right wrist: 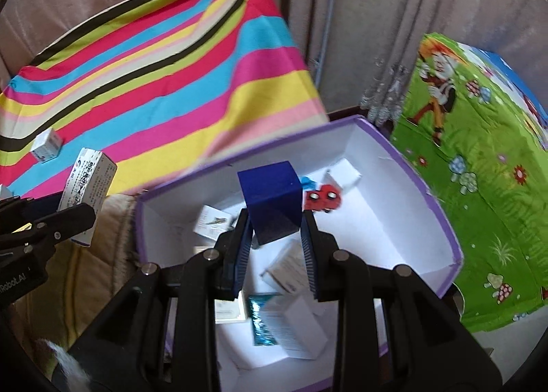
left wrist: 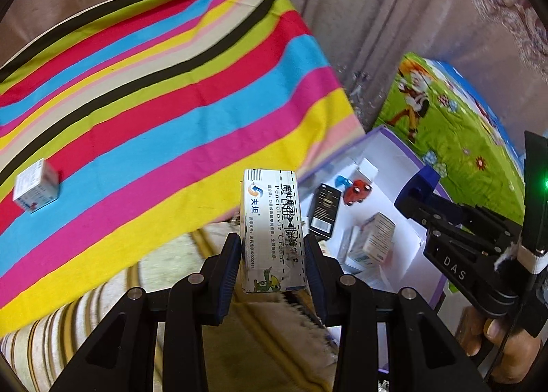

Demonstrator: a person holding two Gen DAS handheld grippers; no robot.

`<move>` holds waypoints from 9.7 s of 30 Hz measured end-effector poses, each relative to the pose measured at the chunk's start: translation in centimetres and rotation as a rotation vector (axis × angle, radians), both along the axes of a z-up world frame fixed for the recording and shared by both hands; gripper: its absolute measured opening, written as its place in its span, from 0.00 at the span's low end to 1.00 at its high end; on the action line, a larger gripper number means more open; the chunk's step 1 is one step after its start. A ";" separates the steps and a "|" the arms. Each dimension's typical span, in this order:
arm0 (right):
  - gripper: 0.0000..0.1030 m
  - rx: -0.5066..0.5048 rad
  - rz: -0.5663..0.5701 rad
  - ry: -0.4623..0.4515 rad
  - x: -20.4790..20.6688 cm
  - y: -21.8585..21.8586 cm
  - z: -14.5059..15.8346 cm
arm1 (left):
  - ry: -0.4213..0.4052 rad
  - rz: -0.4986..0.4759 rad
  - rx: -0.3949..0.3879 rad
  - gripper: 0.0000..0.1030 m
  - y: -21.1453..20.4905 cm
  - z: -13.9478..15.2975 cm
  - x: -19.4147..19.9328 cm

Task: Organize rigid objects
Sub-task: 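Carry the strip box and blue cube with both tools to the purple-rimmed box, then open both tools to drop the strip box and blue cube into the box, then move both tools back over the white cube and white medicine box, then grasp the white cube box with the left tool, then grasp the white medicine box with right tool while left tool holds the cube, then carry the white cube and medicine box with both tools to the purple-rimmed box, then open both tools to drop the cube and medicine box into the box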

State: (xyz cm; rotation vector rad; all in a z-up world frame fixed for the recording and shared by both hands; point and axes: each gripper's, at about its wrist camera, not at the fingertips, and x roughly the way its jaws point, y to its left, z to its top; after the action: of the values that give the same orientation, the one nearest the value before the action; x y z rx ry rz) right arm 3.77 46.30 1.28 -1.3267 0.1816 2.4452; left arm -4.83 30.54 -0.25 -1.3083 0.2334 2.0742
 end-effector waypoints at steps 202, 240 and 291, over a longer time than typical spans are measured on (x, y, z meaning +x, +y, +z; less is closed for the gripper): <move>0.72 -0.035 0.409 0.055 -20.4 -31.4 -2.1 | 0.024 0.722 0.118 0.42 -31.2 -2.3 -13.6; 0.72 -0.052 0.231 0.065 -8.3 -17.7 1.8 | 0.066 0.447 0.105 0.42 -19.6 0.9 -6.3; 0.72 0.029 -0.127 0.011 4.2 2.0 1.6 | -0.042 -0.101 0.006 0.42 2.4 -0.1 2.6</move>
State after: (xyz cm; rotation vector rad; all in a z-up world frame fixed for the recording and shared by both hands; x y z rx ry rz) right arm 7.97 48.32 2.88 -1.2498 0.2253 2.3409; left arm -2.20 32.95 -0.37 -1.3083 0.2694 1.9592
